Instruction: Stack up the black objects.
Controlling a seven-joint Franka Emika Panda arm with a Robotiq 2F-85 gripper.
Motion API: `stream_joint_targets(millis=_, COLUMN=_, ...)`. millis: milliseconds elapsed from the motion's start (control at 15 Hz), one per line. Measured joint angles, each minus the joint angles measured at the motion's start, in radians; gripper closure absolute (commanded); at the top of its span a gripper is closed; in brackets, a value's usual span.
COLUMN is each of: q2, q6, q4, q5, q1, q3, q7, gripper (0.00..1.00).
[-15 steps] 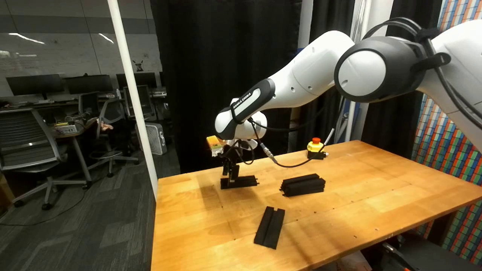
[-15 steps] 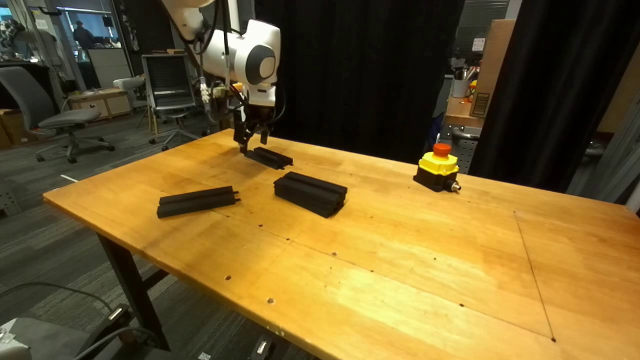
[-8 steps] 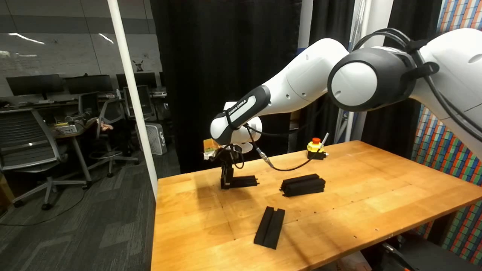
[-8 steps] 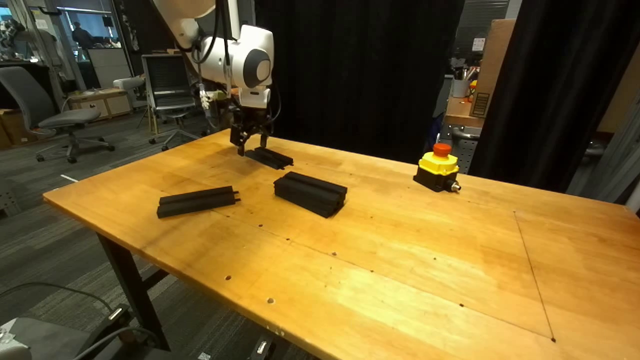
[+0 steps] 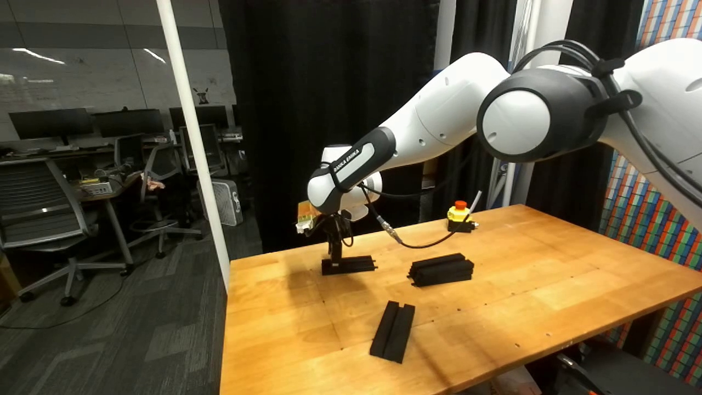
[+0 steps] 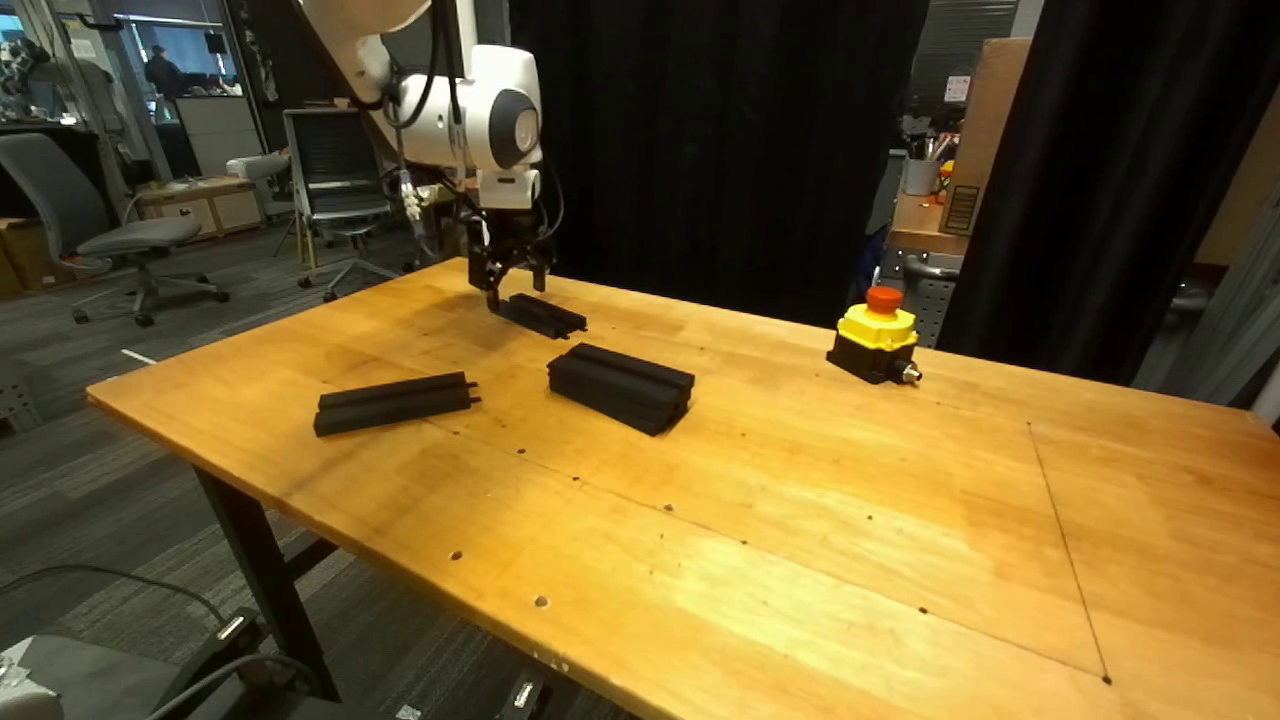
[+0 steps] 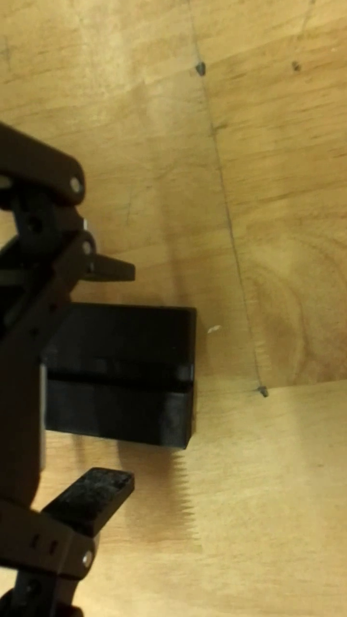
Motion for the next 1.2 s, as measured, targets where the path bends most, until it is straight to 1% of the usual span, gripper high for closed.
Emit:
stream_joint_targets(millis=200, q2=-0.012, q6=0.0, q4=-0.006, q5=-0.03, q1=0.002, q3=-0.012, q7=0.016, gripper=0.0)
stream_joint_targets(millis=467, q2=-0.017, q6=-0.001, q4=-0.023, q5=-0.033, q1=-0.003, q3=-0.015, q7=0.016, gripper=0.0)
stream_joint_targets(millis=800, q2=-0.017, q6=-0.002, q4=-0.05, q5=-0.033, q1=-0.024, q3=-0.015, q7=0.013, gripper=0.0)
stream_joint_targets(millis=867, q2=-0.017, q6=-0.002, q4=-0.053, q5=-0.033, q1=-0.029, q3=-0.015, q7=0.013, gripper=0.21)
stream_joint_targets(millis=933, q2=-0.017, q6=-0.008, q4=-0.054, q5=-0.033, q1=-0.035, q3=-0.014, q7=0.006, gripper=0.26)
stream_joint_targets(millis=1133, q2=-0.017, q6=-0.035, q4=-0.054, q5=-0.033, q1=-0.047, q3=-0.013, q7=-0.007, gripper=0.49)
stream_joint_targets(millis=1200, q2=-0.019, q6=-0.04, q4=-0.052, q5=-0.033, q1=-0.049, q3=-0.013, q7=-0.013, gripper=0.55)
